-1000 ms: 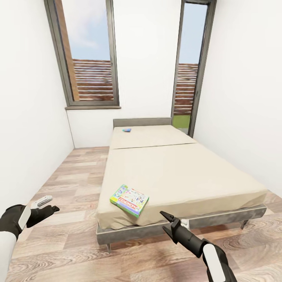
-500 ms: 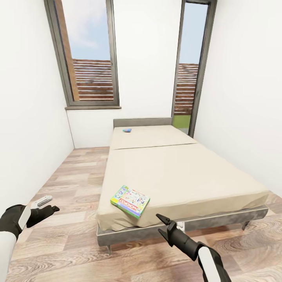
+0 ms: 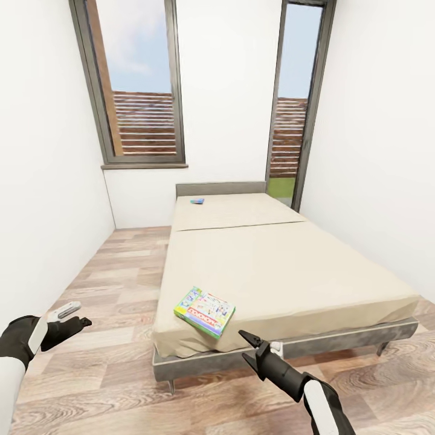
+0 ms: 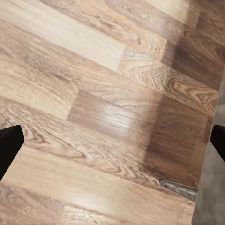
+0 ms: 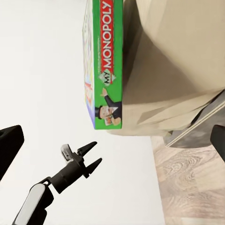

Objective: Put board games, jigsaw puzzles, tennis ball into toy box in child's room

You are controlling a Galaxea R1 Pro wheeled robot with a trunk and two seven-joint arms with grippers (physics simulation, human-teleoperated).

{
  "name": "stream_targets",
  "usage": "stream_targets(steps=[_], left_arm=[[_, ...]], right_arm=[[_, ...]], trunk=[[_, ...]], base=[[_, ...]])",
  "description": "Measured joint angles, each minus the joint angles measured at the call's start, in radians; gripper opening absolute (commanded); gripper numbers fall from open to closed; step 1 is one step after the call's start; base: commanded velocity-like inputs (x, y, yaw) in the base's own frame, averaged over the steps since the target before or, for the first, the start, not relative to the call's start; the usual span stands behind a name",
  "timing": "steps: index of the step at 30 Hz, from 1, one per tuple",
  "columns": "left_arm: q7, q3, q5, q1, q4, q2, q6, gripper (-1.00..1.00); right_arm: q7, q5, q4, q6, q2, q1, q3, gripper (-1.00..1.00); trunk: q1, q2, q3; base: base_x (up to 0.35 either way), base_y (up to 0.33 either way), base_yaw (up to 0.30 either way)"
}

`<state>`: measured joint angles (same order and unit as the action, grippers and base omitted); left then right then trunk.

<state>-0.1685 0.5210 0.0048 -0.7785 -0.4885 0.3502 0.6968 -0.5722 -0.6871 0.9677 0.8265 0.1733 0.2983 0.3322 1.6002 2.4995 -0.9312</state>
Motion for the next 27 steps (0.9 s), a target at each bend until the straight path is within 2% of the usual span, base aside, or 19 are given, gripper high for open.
stream_targets(steps=[9,27], left_arm=[[0.000,0.000,0.001,0.000,0.000,0.000,0.000,1.00],[0.000,-0.001,0.001,0.000,0.000,0.000,0.000,1.00]], right_arm=[[0.000,0.000,0.000,0.000,0.000,0.000,0.000,1.00],[-0.029,0.000,0.000,0.000,0.000,0.000,0.000,1.00]], trunk=[[0.000,0.000,0.000],[0.000,0.000,0.000]], base=[[0.028,0.102,0.000],[0.039,0.036,0.000]])
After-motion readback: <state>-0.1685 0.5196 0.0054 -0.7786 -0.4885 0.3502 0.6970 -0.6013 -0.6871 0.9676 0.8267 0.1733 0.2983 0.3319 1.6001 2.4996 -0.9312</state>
